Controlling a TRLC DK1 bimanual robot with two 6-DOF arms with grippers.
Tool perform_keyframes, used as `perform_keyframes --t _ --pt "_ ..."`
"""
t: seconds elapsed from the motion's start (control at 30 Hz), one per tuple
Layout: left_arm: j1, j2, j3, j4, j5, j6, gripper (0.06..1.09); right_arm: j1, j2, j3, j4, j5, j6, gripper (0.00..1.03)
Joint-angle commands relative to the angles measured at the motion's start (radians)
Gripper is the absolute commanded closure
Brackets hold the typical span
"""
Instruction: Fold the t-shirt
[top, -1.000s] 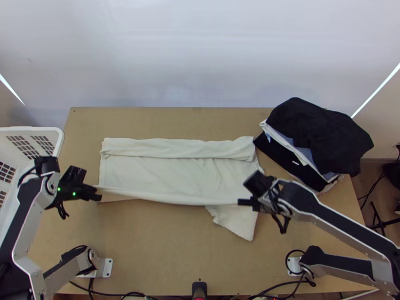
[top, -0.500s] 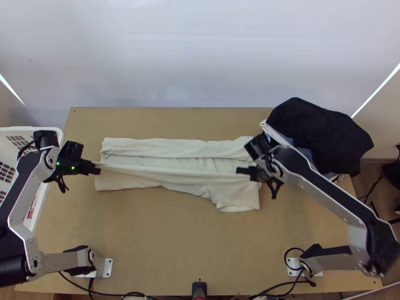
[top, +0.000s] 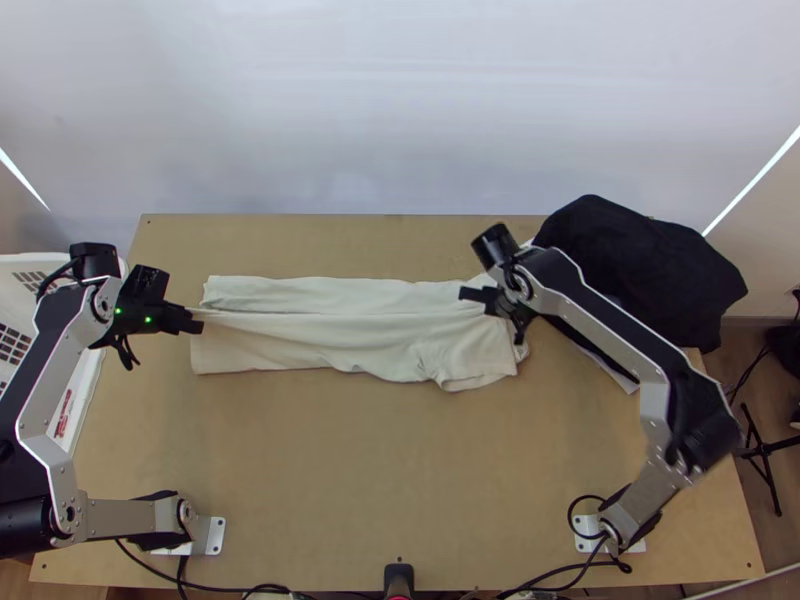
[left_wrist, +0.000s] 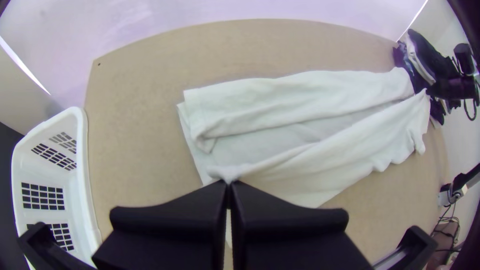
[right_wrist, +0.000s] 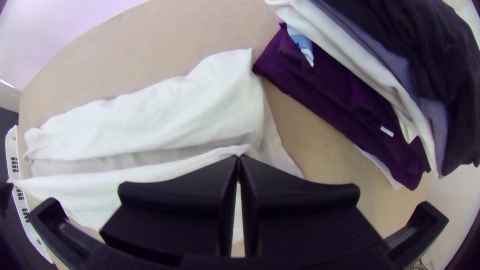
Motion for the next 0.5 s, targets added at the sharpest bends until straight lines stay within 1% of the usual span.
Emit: perform_keyframes --t 0.0,0.27,0.37,0.47 --pt "-0.003 0.004 0.029 -0.012 0.0 0.002 1.05 -0.007 0.138 0.14 0.018 0.058 -0.017 0.99" --pt "-0.01 0.021 0.068 -0.012 0.0 -0.012 1.05 -0.009 0.244 0.237 0.029 0.087 -0.008 0.99" --pt "-0.026 0.066 0.083 0.003 -0.007 -0.03 1.05 -0.009 0.264 0.246 0.043 0.09 0.003 0.99" --pt "-0.043 0.133 0.1 0.038 -0.033 -0.05 1.05 -0.009 0.279 0.248 0.058 0.102 0.012 0.99"
